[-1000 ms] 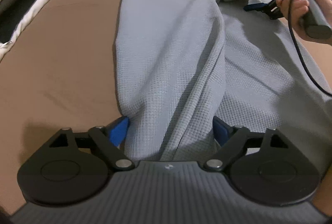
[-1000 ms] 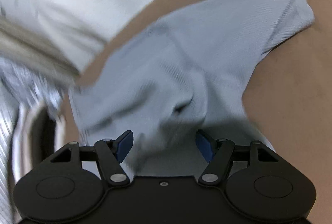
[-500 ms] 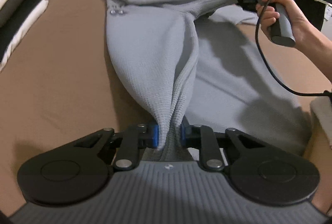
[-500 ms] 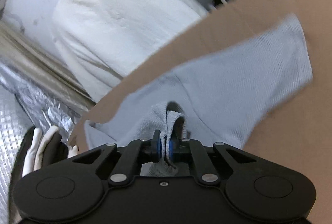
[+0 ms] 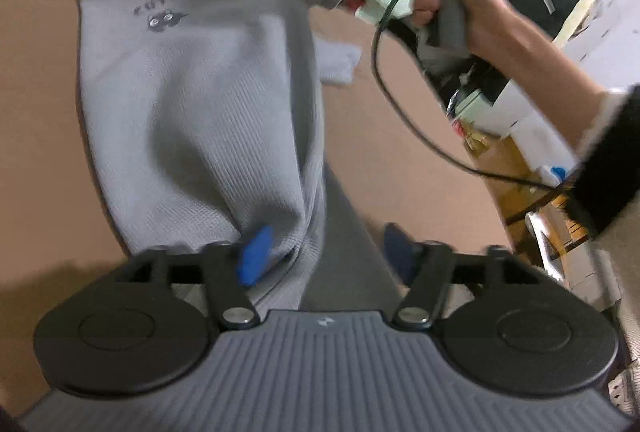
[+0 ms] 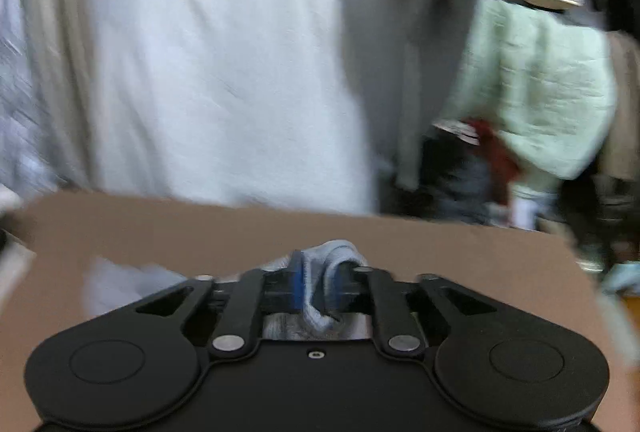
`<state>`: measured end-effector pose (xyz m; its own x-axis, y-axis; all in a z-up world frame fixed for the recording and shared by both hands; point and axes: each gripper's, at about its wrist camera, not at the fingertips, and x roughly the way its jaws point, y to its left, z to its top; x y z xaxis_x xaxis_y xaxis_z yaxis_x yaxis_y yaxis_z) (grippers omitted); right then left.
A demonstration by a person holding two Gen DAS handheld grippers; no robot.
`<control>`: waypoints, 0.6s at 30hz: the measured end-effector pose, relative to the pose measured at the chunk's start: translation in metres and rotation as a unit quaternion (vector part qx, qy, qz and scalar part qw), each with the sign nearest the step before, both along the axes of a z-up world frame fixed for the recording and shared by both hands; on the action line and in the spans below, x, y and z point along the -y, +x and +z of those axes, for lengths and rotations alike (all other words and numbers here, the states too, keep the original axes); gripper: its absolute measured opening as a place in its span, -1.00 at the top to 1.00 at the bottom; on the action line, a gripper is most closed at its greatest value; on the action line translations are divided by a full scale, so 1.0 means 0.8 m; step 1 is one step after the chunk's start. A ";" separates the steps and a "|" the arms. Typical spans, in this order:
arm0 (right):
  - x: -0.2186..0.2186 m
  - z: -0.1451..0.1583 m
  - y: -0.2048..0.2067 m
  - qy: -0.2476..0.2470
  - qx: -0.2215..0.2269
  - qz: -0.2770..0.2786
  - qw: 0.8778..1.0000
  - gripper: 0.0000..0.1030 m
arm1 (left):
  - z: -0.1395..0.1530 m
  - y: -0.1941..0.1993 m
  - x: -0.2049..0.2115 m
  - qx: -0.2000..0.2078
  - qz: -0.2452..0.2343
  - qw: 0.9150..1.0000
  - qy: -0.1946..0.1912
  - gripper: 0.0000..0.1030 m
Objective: Fold clothes
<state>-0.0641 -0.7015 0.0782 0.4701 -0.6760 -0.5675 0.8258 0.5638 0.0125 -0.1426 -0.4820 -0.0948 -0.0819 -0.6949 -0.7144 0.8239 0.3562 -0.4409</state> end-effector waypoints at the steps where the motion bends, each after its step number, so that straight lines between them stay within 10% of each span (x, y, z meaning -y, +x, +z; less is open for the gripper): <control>1: 0.001 -0.012 -0.007 0.007 -0.015 -0.012 1.000 0.24 | -0.008 -0.004 0.001 0.017 0.000 1.000 0.019 -0.30; 9: -0.062 -0.098 -0.107 0.152 0.014 0.089 0.984 0.13 | -0.041 0.028 -0.063 0.005 0.058 0.997 0.045 -0.42; 18: -0.107 -0.034 -0.151 0.325 0.150 0.119 0.926 0.06 | 0.024 0.018 -0.102 0.044 0.078 0.996 0.023 -0.42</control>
<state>-0.1848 -0.6160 0.0506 0.7642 -0.0948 -0.6379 0.5835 0.5232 0.6212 -0.1286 -0.4002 -0.0756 0.0889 -0.6600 -0.7460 0.7923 0.5008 -0.3486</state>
